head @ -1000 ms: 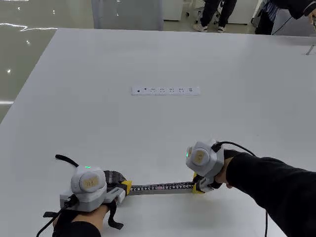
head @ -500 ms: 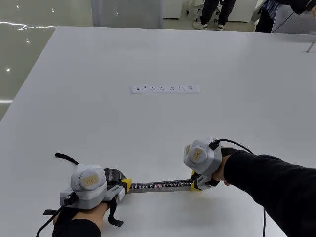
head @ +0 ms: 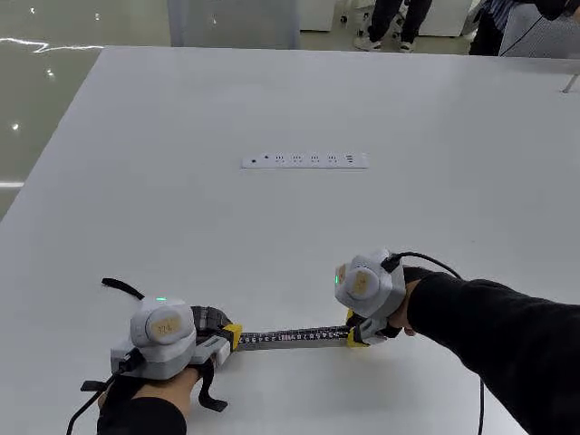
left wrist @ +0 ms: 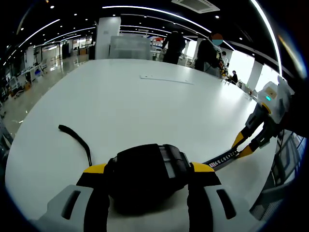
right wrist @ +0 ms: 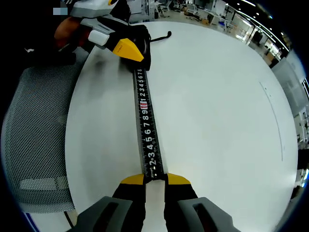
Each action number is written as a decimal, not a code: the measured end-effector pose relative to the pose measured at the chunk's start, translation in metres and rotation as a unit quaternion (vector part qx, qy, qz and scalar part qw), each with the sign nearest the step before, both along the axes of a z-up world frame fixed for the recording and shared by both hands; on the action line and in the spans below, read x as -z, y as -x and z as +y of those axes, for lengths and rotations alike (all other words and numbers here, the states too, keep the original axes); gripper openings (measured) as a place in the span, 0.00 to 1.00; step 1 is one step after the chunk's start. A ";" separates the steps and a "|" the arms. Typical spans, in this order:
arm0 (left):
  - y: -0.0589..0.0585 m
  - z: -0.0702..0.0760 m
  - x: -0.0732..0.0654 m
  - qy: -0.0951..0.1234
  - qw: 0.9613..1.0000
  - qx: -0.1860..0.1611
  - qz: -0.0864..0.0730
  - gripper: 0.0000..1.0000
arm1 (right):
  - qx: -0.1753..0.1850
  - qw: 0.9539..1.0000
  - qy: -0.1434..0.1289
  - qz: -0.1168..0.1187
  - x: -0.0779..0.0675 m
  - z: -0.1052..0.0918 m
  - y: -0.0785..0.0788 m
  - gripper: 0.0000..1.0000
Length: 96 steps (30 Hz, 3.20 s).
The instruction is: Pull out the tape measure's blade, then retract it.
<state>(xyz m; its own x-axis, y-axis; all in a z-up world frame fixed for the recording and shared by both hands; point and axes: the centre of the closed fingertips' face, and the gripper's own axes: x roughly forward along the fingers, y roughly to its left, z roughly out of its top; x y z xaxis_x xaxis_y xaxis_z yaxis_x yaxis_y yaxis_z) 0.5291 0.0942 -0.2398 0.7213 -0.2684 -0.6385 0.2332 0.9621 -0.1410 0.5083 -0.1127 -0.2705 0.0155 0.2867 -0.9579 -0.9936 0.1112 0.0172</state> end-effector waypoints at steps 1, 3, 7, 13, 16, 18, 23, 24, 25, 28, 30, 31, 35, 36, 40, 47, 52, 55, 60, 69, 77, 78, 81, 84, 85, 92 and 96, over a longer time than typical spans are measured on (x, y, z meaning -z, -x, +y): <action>0.000 0.000 0.000 0.000 1.000 0.000 0.000 0.61 | 0.001 1.000 0.000 0.001 0.000 0.000 0.000 0.10; 0.000 0.000 0.000 0.000 1.000 0.000 -0.001 0.61 | 0.003 1.000 0.000 0.001 0.000 0.001 0.000 0.10; 0.000 0.001 0.000 0.001 1.000 0.000 0.000 0.61 | 0.004 1.000 0.001 0.000 0.000 0.003 0.000 0.10; -0.001 0.000 0.001 0.001 1.000 0.001 -0.001 0.61 | 0.009 1.000 -0.001 0.000 0.000 0.005 0.000 0.10; -0.001 0.000 0.001 0.001 1.000 0.001 -0.001 0.61 | 0.011 1.000 0.000 0.002 0.000 0.006 0.000 0.10; -0.001 0.000 0.001 0.001 1.000 0.001 0.000 0.61 | 0.010 1.000 0.001 0.001 0.000 0.007 0.000 0.10; 0.000 0.000 0.001 0.006 1.000 -0.004 0.000 0.61 | 0.013 1.000 0.000 0.000 0.000 0.009 0.000 0.10; 0.000 0.000 0.001 0.006 1.000 -0.004 0.000 0.61 | 0.017 1.000 -0.001 0.001 0.000 0.009 0.000 0.10; 0.000 0.000 0.001 0.006 1.000 -0.003 0.000 0.61 | 0.021 1.000 -0.001 0.002 0.000 0.010 -0.001 0.10; 0.000 0.000 0.001 0.006 1.000 -0.002 0.000 0.61 | 0.017 1.000 0.001 0.000 0.000 0.011 -0.001 0.10; 0.000 0.000 0.001 0.008 1.000 -0.002 -0.001 0.61 | 0.018 1.000 0.000 0.000 0.000 0.013 -0.001 0.10; 0.000 0.000 0.001 0.008 1.000 -0.002 -0.001 0.61 | 0.018 1.000 0.000 0.000 0.000 0.013 -0.001 0.10; 0.000 0.001 0.001 0.018 1.000 -0.004 0.002 0.61 | 0.018 1.000 -0.001 0.001 0.000 0.015 -0.001 0.10; 0.000 0.001 0.001 0.018 1.000 -0.004 0.003 0.61 | 0.018 1.000 -0.001 0.001 0.000 0.016 -0.001 0.10; 0.000 0.001 0.001 0.019 1.000 -0.003 0.003 0.61 | 0.011 1.000 -0.001 0.000 0.000 0.018 -0.001 0.09; 0.000 0.000 0.001 0.020 1.000 -0.001 0.004 0.61 | 0.013 1.000 -0.010 0.004 0.000 0.024 0.000 0.09; 0.001 0.000 0.001 0.020 1.000 -0.001 0.004 0.61 | 0.009 1.000 -0.009 0.006 0.000 0.027 0.000 0.09; 0.000 0.000 0.001 0.020 1.000 -0.002 0.004 0.61 | 0.008 1.000 -0.008 0.006 0.000 0.029 0.000 0.09; 0.001 0.000 0.001 0.021 1.000 -0.002 0.006 0.61 | 0.009 1.000 -0.009 0.006 0.000 0.032 0.001 0.09; 0.001 -0.001 0.001 0.022 1.000 -0.001 0.007 0.61 | 0.007 1.000 -0.009 0.004 0.000 0.036 0.001 0.09; 0.001 -0.001 0.001 0.021 1.000 0.000 0.008 0.61 | 0.018 1.000 -0.009 0.010 0.000 0.042 0.000 0.09; 0.001 -0.001 0.001 0.020 1.000 0.000 0.008 0.61 | 0.009 1.000 -0.006 0.007 0.000 0.042 0.001 0.09; 0.001 -0.001 0.001 0.020 1.000 0.000 0.007 0.61 | 0.007 1.000 -0.003 0.005 0.000 0.044 0.001 0.09; 0.001 -0.001 0.001 0.018 1.000 0.001 0.007 0.61 | 0.013 1.000 -0.005 0.007 0.001 0.045 0.001 0.09; 0.001 -0.001 0.001 0.017 1.000 0.001 0.007 0.61 | 0.014 1.000 -0.007 0.007 0.001 0.046 0.001 0.09; 0.001 0.000 0.001 0.015 1.000 0.001 0.003 0.60 | 0.010 1.000 -0.012 0.003 0.000 0.049 0.001 0.09; 0.001 0.000 0.001 0.018 1.000 0.002 0.004 0.60 | 0.012 1.000 -0.016 0.004 0.001 0.050 0.001 0.09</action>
